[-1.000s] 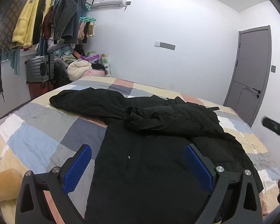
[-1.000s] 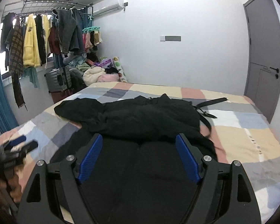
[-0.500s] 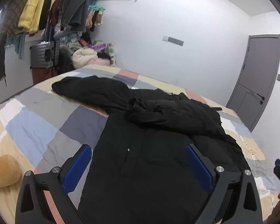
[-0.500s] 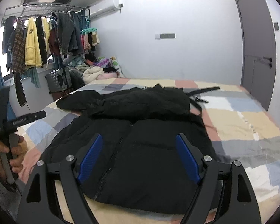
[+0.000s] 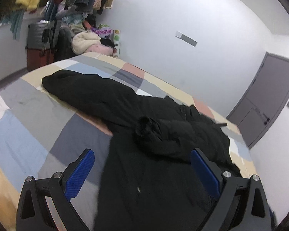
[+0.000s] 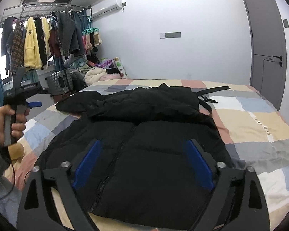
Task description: Fold large clothes
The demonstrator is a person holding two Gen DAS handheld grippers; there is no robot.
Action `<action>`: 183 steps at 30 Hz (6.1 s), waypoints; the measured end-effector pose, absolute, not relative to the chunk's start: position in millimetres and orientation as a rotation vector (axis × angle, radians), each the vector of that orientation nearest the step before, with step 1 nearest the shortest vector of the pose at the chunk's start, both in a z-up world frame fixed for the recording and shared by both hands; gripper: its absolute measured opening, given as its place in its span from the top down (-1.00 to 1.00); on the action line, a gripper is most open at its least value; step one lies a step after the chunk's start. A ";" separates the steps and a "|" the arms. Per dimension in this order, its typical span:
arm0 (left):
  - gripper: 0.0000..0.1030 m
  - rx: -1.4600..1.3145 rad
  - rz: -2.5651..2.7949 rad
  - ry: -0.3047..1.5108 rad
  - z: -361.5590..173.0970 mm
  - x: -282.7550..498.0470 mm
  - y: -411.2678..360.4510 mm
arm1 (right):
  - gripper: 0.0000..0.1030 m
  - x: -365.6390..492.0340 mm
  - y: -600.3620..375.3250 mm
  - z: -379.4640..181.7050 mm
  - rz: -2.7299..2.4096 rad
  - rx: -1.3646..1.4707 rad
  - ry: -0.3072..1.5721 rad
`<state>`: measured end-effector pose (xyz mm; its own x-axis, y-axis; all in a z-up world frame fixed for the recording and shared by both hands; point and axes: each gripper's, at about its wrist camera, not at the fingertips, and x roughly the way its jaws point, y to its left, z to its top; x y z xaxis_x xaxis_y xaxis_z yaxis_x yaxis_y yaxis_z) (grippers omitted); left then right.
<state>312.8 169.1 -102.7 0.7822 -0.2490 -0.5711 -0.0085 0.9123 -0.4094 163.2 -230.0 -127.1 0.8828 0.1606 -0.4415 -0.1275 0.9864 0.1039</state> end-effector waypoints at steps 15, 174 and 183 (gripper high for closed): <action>-0.96 -0.693 0.004 0.691 -186.4 469.9 356.8 | -1.00 211.7 -224.6 -146.1 0.011 0.088 0.537; -0.50 -0.034 -0.132 0.501 -59.7 254.4 -14.7 | -1.00 202.6 -280.7 -115.1 0.088 0.239 0.450; -0.50 -0.080 -0.157 0.541 -83.6 334.3 19.7 | -1.00 302.3 -253.1 -95.7 0.039 0.127 0.455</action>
<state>334.3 19.7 -83.6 0.8454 -0.1696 -0.5065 0.1274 0.9849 -0.1172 302.3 -253.1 -95.7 0.8978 0.0662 -0.4355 -0.0093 0.9913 0.1315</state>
